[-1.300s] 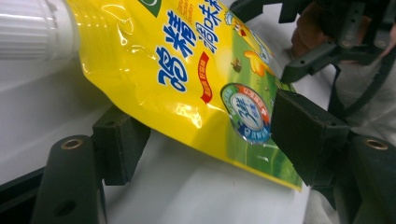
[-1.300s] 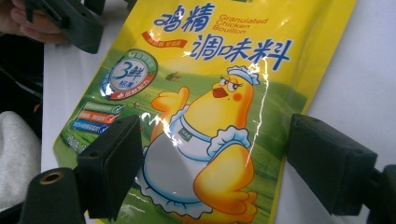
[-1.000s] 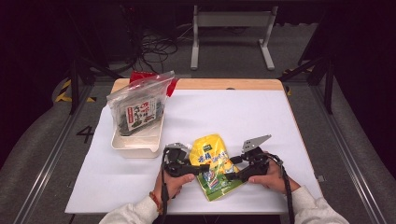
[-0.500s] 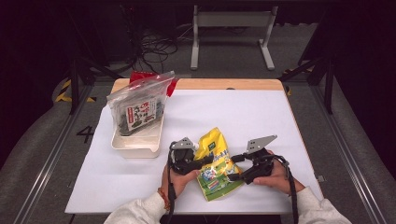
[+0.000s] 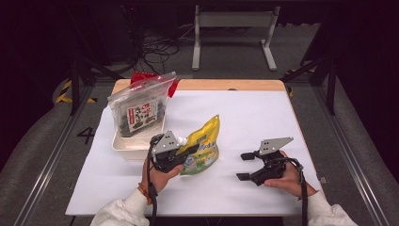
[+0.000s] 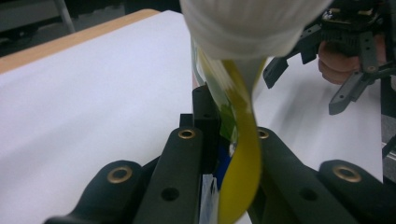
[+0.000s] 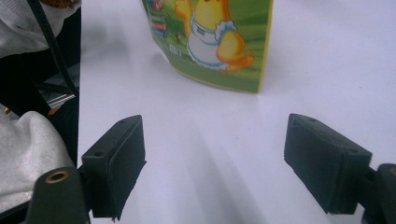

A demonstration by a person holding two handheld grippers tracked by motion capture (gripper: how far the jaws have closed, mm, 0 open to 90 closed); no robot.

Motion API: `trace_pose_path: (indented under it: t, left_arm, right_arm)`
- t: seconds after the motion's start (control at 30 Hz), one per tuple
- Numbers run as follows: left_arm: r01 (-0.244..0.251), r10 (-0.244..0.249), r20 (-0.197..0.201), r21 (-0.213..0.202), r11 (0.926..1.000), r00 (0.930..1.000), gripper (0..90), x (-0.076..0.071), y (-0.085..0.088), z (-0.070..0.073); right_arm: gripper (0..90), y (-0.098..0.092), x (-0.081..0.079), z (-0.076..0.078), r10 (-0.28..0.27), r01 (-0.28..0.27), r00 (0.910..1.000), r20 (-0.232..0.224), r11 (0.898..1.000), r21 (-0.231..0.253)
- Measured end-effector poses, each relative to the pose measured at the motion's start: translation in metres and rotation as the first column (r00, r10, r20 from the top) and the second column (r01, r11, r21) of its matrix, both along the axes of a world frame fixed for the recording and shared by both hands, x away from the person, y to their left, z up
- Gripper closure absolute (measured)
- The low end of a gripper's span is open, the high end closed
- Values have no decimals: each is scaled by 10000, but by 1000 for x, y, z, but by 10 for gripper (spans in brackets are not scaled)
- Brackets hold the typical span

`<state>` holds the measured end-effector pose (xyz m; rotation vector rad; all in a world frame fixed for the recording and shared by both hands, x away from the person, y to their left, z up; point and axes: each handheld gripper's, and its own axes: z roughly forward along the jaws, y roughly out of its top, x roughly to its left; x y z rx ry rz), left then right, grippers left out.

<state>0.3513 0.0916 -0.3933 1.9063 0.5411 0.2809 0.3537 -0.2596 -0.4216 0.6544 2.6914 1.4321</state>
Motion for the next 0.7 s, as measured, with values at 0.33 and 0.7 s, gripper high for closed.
trace_pose_path:
  t: [0.33, 0.7]
  left_arm:
    - [39, -66, 835, 323, 9995, 9965, 888, -4, 9, 9]
    - [-292, 275, 1388, 99, 9995, 9899, 887, -7, 31, 24]
  right_arm:
    - [196, -1, -2, -1, -420, 452, 9968, 675, 9979, -465]
    - [174, 1, -9, 2, -1204, 1482, 9647, 2342, 9833, -1051]
